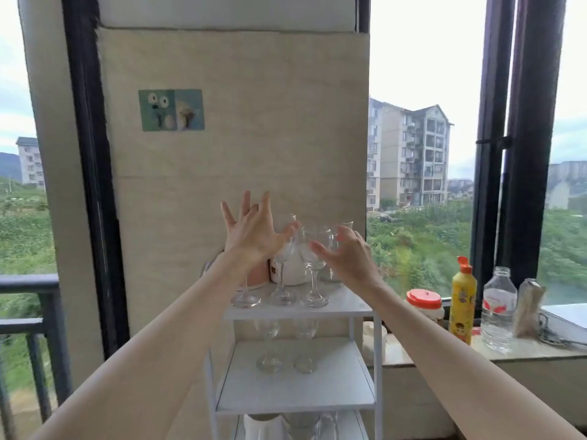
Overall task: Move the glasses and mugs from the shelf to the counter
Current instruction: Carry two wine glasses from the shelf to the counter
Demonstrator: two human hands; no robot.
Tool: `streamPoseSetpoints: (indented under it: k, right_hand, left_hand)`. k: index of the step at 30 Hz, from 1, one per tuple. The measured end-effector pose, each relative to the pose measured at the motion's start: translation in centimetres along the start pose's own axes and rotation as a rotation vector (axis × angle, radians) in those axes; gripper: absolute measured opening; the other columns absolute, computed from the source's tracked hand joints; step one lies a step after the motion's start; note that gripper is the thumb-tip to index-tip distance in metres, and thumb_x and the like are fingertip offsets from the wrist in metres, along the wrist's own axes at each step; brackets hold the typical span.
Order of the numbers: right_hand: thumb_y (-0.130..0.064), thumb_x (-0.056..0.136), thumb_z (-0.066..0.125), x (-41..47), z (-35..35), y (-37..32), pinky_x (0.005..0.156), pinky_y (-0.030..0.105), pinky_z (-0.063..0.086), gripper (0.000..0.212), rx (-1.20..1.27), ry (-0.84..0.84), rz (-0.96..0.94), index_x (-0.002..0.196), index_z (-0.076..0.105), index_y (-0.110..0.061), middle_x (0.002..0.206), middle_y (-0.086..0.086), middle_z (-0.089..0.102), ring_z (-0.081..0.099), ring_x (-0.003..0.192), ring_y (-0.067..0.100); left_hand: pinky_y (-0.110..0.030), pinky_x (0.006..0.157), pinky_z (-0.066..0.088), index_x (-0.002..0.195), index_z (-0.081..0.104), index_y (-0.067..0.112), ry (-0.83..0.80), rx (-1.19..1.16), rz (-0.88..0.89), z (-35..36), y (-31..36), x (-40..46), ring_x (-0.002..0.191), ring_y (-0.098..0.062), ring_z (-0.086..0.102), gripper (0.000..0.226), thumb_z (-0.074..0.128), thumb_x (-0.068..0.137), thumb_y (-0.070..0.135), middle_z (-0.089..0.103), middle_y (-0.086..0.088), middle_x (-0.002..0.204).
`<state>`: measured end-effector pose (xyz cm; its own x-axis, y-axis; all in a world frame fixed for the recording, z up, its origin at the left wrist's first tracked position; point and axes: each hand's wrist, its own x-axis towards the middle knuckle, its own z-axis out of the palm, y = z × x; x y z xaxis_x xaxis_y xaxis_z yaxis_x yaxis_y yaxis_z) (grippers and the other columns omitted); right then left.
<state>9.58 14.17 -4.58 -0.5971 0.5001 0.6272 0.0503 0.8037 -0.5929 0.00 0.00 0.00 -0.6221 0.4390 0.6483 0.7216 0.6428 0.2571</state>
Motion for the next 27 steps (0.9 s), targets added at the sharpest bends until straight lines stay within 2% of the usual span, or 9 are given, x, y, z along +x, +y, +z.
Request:
streamPoseSetpoints:
  k: [6,9,11,16,18,20,22,24,27]
  right_hand:
    - [-0.061,0.072,0.062,0.4,0.1,0.3,0.084,0.032,0.043,0.073,0.059,-0.017,-0.027,0.126,0.05,-0.013,0.121,0.0,0.057,0.054,0.103,0.017]
    - [-0.058,0.072,0.064,0.6,0.4,0.0,0.069,0.027,0.037,0.058,0.066,-0.054,-0.003,0.108,0.055,-0.014,0.103,-0.002,0.059,0.053,0.094,0.017]
    - [-0.056,0.072,0.064,0.6,0.5,-0.3,0.061,0.025,0.032,0.051,0.063,-0.069,0.029,0.102,0.055,-0.016,0.095,-0.005,0.055,0.05,0.09,0.016]
    - [-0.053,0.075,0.065,0.3,-0.1,-0.8,0.068,0.027,0.037,0.046,0.183,-0.029,0.047,0.1,0.054,-0.016,0.099,-0.002,0.058,0.053,0.09,0.016]
    - [-0.051,0.075,0.065,0.2,-0.8,-1.3,0.074,0.031,0.044,0.046,0.249,0.018,0.013,0.1,0.055,-0.014,0.1,0.001,0.06,0.056,0.09,0.018]
    - [-0.048,0.077,0.065,0.0,-1.9,-1.8,0.08,0.034,0.047,0.041,0.289,0.07,-0.035,0.097,0.055,-0.013,0.1,0.002,0.061,0.057,0.09,0.02]
    - [-0.044,0.078,0.065,-0.2,-3.1,-1.9,0.081,0.036,0.049,0.037,0.369,0.089,-0.066,0.097,0.052,-0.015,0.099,0.007,0.061,0.059,0.09,0.022]
    - [-0.044,0.074,0.063,-0.5,-4.4,-1.8,0.083,0.042,0.052,0.047,0.527,0.066,-0.056,0.105,0.053,-0.011,0.101,0.012,0.062,0.062,0.093,0.026]
    - [-0.042,0.068,0.058,-1.1,-6.2,-1.2,0.076,0.043,0.056,0.052,0.779,0.007,-0.017,0.107,0.054,-0.009,0.098,0.014,0.064,0.065,0.082,0.024]
  left_hand:
    - [-0.054,0.113,-0.013,0.143,0.026,0.006,-0.048,0.087,-0.069,0.0,0.4,0.7,0.147,-0.023,0.004,0.088,0.036,0.083,0.07,0.052,-0.013,0.136]
    - [-0.052,0.114,-0.012,0.129,0.045,0.006,-0.024,0.066,-0.086,0.1,0.2,0.8,0.14,-0.021,0.027,0.084,0.036,0.08,0.073,0.064,-0.01,0.116]
    - [-0.049,0.115,-0.014,0.124,0.049,0.005,0.023,0.043,-0.082,0.0,0.3,0.6,0.132,-0.02,0.039,0.081,0.039,0.079,0.072,0.066,-0.009,0.107]
    - [-0.043,0.117,-0.011,0.127,0.046,0.005,0.128,-0.035,-0.039,-0.5,1.2,0.2,0.122,-0.026,0.052,0.078,0.05,0.079,0.066,0.061,-0.013,0.121]
    - [-0.044,0.118,-0.003,0.129,0.045,0.006,0.195,-0.141,-0.035,-1.1,1.9,0.1,0.122,-0.024,0.052,0.076,0.054,0.077,0.061,0.06,-0.01,0.123]
    - [-0.043,0.116,0.014,0.134,0.042,0.008,0.244,-0.314,-0.051,-1.8,2.7,0.0,0.122,-0.022,0.049,0.082,0.057,0.073,0.061,0.058,-0.006,0.125]
    - [-0.033,0.103,0.032,0.138,0.038,0.009,0.268,-0.522,-0.063,-2.5,3.7,-0.2,0.116,-0.016,0.049,0.086,0.065,0.073,0.057,0.056,0.0,0.124]
    - [-0.027,0.092,0.038,0.14,0.037,0.01,0.264,-0.678,-0.078,-2.8,4.7,-0.5,0.109,-0.011,0.049,0.082,0.068,0.075,0.051,0.053,0.004,0.12]
    - [-0.024,0.081,0.051,0.131,0.048,0.01,0.241,-0.906,-0.112,-2.9,6.1,-1.6,0.096,-0.014,0.065,0.071,0.07,0.075,0.048,0.063,-0.005,0.116]
